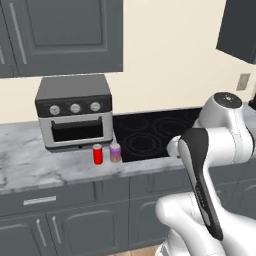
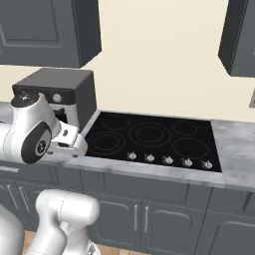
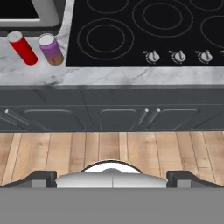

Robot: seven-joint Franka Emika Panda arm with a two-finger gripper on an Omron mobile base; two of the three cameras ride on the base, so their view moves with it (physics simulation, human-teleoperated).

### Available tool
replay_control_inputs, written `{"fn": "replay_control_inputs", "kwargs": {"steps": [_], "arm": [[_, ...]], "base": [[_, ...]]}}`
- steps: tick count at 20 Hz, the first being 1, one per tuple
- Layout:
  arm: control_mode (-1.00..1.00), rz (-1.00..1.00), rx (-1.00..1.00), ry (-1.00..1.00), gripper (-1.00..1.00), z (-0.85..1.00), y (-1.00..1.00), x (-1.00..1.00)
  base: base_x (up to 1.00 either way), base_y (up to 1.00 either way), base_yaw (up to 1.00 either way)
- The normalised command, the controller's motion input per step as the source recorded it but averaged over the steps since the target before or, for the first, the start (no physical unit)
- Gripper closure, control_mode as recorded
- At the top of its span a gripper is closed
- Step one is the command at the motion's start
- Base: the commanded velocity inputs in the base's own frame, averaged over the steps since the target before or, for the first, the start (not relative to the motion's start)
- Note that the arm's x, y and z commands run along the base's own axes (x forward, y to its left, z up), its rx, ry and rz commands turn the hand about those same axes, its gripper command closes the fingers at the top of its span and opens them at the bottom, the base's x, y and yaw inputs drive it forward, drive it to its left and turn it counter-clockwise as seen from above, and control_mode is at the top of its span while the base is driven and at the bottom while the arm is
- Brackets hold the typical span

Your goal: Four empty soda cans are scattered around the kitchen. Gather all the cans and cluster them next to the stove for recycling.

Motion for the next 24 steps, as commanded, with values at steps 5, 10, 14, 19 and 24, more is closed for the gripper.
{"fn": "replay_control_inputs", "kwargs": {"steps": [5,10,14,19,24], "arm": [[1.00,0.00,0.00,0.00,-1.00,0.00,0.00,0.00],[1.00,0.00,0.00,0.00,-1.00,0.00,0.00,0.00],[1.00,0.00,0.00,0.00,-1.00,0.00,0.00,0.00],[1.00,0.00,0.00,0.00,-1.00,0.00,0.00,0.00],[1.00,0.00,0.00,0.00,-1.00,0.00,0.00,0.00]], "base": [[0.01,-0.48,-0.19],[-0.01,-0.36,-0.36],[0.00,-0.23,-0.41],[0.00,-0.17,-0.43],[0.00,-0.12,-0.45]]}}
